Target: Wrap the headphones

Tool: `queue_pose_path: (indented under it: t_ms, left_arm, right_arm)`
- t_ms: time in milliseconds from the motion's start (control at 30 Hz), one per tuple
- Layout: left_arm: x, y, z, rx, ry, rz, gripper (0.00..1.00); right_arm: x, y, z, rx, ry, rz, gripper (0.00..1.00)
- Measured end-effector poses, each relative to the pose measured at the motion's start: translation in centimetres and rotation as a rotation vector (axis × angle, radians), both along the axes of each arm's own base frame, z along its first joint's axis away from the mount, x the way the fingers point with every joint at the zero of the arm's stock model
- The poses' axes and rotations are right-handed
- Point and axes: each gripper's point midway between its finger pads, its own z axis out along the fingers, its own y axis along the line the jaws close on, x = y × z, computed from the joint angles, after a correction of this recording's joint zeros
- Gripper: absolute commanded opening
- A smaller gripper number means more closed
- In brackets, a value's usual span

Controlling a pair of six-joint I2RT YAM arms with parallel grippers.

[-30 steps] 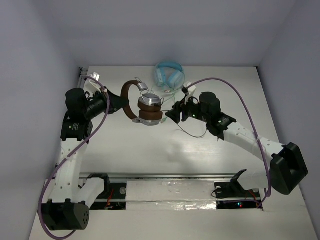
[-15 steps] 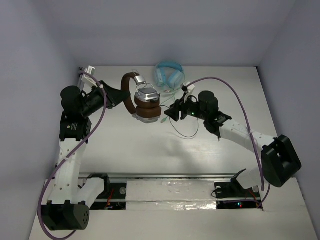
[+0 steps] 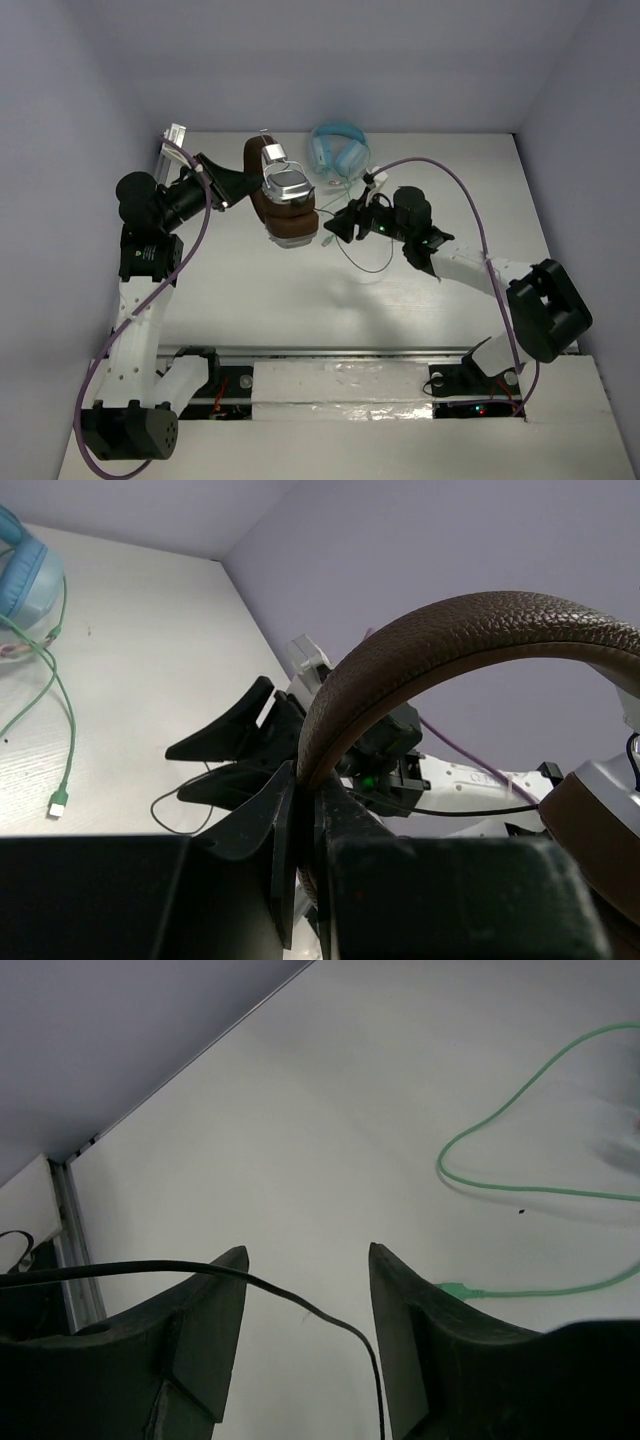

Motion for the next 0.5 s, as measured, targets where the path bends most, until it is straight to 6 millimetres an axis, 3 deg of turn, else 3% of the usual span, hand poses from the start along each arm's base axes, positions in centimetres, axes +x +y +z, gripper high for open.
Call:
queue_pose_path:
  t_ms: [100, 133, 267, 400, 500]
  left_arm:
    - [0.0, 0.0, 0.2, -0.007, -0.002, 0.002, 0.0]
    - [0.1, 0.0, 0.3, -0.013, -0.002, 0.003, 0.0]
    - [0.4, -0.4, 0.1, -0.043, 0.005, 0.003, 0.0]
    - [1.7, -0.4, -1.0, -0.059, 0.043, 0.057, 0.0]
    - [3.2, 0.8, -2.1, -0.073, 0.066, 0.177, 0.0]
  right_arm:
    - [0.0, 0.3, -0.1, 0.017, 0.008, 0.011, 0.35]
    - [-0.1, 0.5, 0.0, 0.029, 0.014, 0.019, 0.22]
    - [-0.4, 1.2, 0.6, 0.091, 0.033, 0.05, 0.0]
    - [-1.3, 1.7, 0.4, 0.119, 0.075, 0.052, 0.0]
    - [-2.4, 2.7, -0.1, 0.104, 0.125, 0.025, 0.0]
